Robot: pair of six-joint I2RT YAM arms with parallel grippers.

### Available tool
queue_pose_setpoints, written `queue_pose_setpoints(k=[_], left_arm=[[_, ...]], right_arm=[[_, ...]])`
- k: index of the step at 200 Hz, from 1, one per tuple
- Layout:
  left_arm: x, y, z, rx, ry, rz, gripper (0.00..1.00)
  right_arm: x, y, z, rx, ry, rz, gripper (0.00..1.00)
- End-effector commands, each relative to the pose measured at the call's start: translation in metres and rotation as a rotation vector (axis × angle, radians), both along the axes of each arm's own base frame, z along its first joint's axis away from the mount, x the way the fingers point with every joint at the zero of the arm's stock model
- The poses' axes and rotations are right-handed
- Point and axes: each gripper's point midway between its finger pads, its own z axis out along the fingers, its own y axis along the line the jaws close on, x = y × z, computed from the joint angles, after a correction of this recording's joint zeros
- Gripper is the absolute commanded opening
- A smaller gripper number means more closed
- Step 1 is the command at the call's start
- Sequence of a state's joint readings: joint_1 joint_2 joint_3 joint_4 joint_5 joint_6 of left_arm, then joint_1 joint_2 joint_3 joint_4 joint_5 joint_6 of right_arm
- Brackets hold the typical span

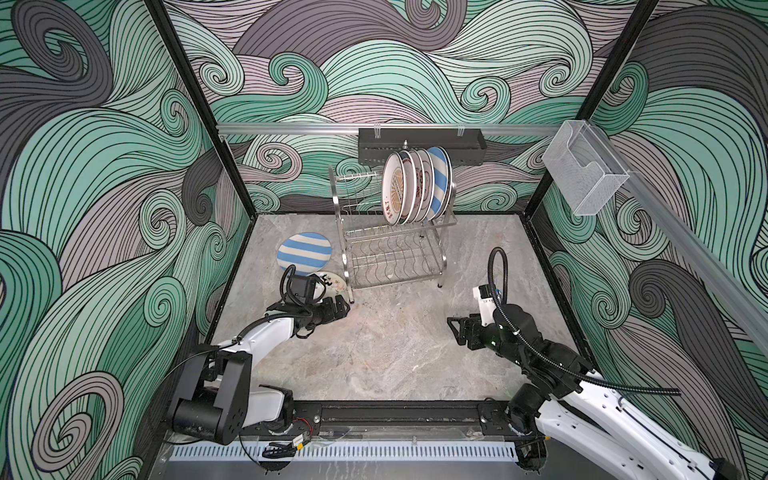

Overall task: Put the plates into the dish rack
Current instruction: 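Drag the floral plate nearer with the left gripper while the right gripper approaches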

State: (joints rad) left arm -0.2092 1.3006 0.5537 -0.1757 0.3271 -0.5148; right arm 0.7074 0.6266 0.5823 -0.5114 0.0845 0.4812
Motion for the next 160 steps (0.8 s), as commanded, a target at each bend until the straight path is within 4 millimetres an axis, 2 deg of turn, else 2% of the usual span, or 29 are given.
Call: queue_pose_setpoints(k=[1, 41, 78, 96, 124, 135, 138, 144, 160], left_arm=[[-0.035, -0.007, -0.025, -0.014, 0.162, -0.011, 0.99], [-0.04, -0.025, -0.025, -0.02, 0.166, -0.054, 0.99], [-0.053, -0.06, -0.019, -0.027, 0.154, -0.134, 0.99], [-0.053, -0.079, -0.016, -0.048, 0.133, -0.167, 0.99], [-0.05, -0.109, -0.01, -0.065, 0.095, -0.235, 0.99], [-0.049, -0.122, -0.001, -0.078, 0.07, -0.272, 0.99], [-0.05, -0.125, -0.006, -0.069, 0.085, -0.28, 0.99], [-0.05, -0.13, -0.004, -0.07, 0.082, -0.298, 0.99], [-0.05, -0.134, 0.007, -0.054, 0.074, -0.318, 0.99]], right_arm=[[0.001, 0.004, 0.0, 0.021, 0.006, 0.005, 0.77], [0.0, 0.003, 0.001, 0.025, 0.003, 0.003, 0.77], [0.002, 0.004, -0.004, 0.012, 0.021, 0.005, 0.77], [0.002, 0.008, -0.008, 0.012, 0.037, 0.018, 0.77], [0.0, 0.016, -0.013, 0.022, 0.064, 0.06, 0.78], [-0.002, 0.022, -0.017, 0.036, 0.08, 0.085, 0.78], [-0.003, 0.024, -0.019, 0.041, 0.083, 0.093, 0.78], [-0.004, 0.029, -0.021, 0.056, 0.094, 0.113, 0.78], [-0.008, 0.047, -0.028, 0.11, 0.135, 0.181, 0.78]])
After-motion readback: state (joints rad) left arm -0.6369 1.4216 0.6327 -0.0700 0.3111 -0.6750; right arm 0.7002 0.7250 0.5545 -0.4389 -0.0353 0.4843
